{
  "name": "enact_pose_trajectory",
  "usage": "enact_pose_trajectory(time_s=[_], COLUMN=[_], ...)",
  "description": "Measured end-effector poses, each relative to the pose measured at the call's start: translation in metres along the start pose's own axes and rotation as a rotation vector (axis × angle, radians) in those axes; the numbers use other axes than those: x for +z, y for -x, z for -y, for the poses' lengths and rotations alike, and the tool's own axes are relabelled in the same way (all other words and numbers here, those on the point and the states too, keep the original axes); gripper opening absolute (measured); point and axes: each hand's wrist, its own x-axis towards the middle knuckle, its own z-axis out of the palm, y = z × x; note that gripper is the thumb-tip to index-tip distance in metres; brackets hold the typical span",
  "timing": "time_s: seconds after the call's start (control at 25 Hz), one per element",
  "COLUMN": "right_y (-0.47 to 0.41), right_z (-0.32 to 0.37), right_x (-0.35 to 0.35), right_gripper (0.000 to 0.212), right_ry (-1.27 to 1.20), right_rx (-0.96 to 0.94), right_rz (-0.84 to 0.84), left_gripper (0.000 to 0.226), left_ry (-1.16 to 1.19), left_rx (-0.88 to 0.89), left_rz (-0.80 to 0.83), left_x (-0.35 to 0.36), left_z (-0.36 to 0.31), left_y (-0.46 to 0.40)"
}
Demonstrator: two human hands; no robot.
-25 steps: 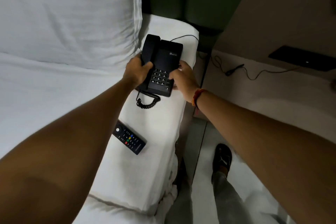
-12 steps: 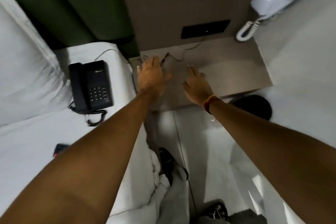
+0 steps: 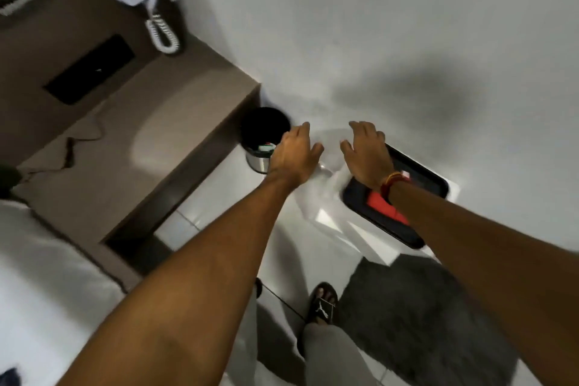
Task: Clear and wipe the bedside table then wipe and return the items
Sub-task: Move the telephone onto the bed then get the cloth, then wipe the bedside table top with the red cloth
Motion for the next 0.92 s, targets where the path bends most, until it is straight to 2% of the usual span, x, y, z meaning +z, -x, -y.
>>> enact_pose_trajectory(time_s=[0.12,0.2,0.32,0.44,0.52,0.6,0.72,0.84,0.92], right_y=[0.025,0.044,0.066,0.069,0.067,0.062,0.058,0.050,0.040], right_z=[-0.094,-0.132,-0.176,-0.193,-0.193,-0.191,-0.188,-0.174,-0.152], right_x=[-0.015,-0.015,-0.007,0.004,0.007,0.013,0.019,0.011,-0.004], right_gripper=[0.057,0.048,0.045,0.045,0.050,0.052,0.031,0.046,0.023], right_ry=[-0.061,-0.090,-0.184,-0.485,-0.754,-0.907,-0.985,-0.938,-0.891], right_rx=[0.179,0.290,0.437,0.625,0.762,0.867,0.935,0.946,0.891], right_rz=[-0.001,-0.007,0.040,0.118,0.132,0.110,0.048,0.010,-0.081], left_gripper=[0.050,0.045,0.048,0.059,0.067,0.069,0.049,0.031,0.030], left_ry=[-0.026,-0.030,-0.055,-0.103,-0.115,-0.079,0.101,0.398,0.593], left_rx=[0.095,0.094,0.039,-0.074,-0.125,-0.204,-0.310,-0.365,-0.387], left_rz=[0.135,0.191,0.282,0.338,0.326,0.284,0.292,0.315,0.295], left_x=[0.082,0.119,0.166,0.191,0.200,0.206,0.209,0.198,0.177], left_z=[-0.070,-0.089,-0.104,-0.109,-0.110,-0.107,-0.100,-0.092,-0.085], left_y=[-0.008,-0.010,-0.013,-0.014,-0.015,-0.019,-0.024,-0.026,-0.029])
